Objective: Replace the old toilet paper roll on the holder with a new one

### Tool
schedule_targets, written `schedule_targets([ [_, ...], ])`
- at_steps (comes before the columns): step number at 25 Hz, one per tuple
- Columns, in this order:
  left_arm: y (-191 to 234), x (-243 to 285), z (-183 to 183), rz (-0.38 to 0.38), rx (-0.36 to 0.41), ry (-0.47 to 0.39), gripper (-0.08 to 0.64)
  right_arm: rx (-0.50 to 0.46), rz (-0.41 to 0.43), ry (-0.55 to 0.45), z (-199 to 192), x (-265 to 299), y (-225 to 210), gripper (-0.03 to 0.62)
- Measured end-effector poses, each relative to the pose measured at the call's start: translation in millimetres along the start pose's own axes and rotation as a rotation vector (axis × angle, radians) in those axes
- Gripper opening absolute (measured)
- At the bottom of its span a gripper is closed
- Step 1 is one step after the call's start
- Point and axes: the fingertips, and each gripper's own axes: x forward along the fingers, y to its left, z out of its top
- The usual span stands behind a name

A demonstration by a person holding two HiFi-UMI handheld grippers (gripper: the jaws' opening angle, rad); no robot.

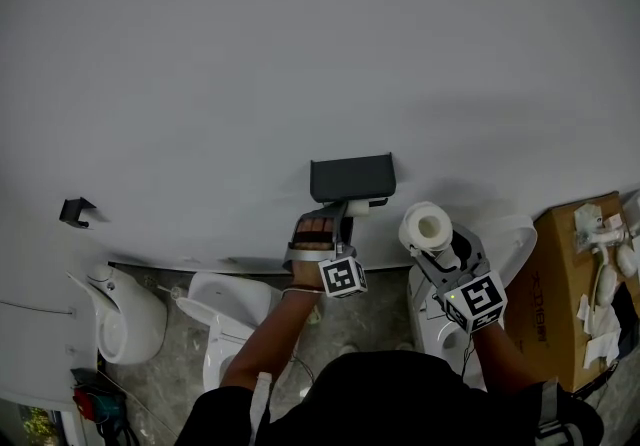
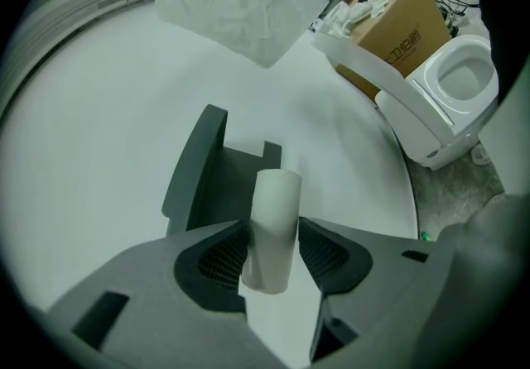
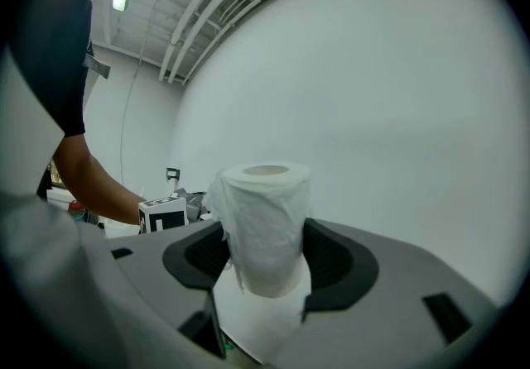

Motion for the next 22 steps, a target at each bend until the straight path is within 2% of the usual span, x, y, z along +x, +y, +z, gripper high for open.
schedule_targets([
  [1,0.4,0.6,0.9,0.004,0.002,-0.001,0.19,-0.001,0.006,0.002,-0.4,1.7,0.4,0.261],
  [6,2.5,3.1,2.1,0.019,-0.013,-0.009,0.178,-0.01,0.033,0.001,-0.1,8.2,0.9,0.261],
  [11,4.1,1.3,4.9,0.039,0.014,-0.006,0.173,-0.001,0.048,0.008,-6.6,8.4,0.4,0.261],
  [22,5.6,1.5,43.3,0.062,0.054,-0.057,0.173,0.004,0.015,-0.01,-6.8,-4.7,-12.9,0.261],
])
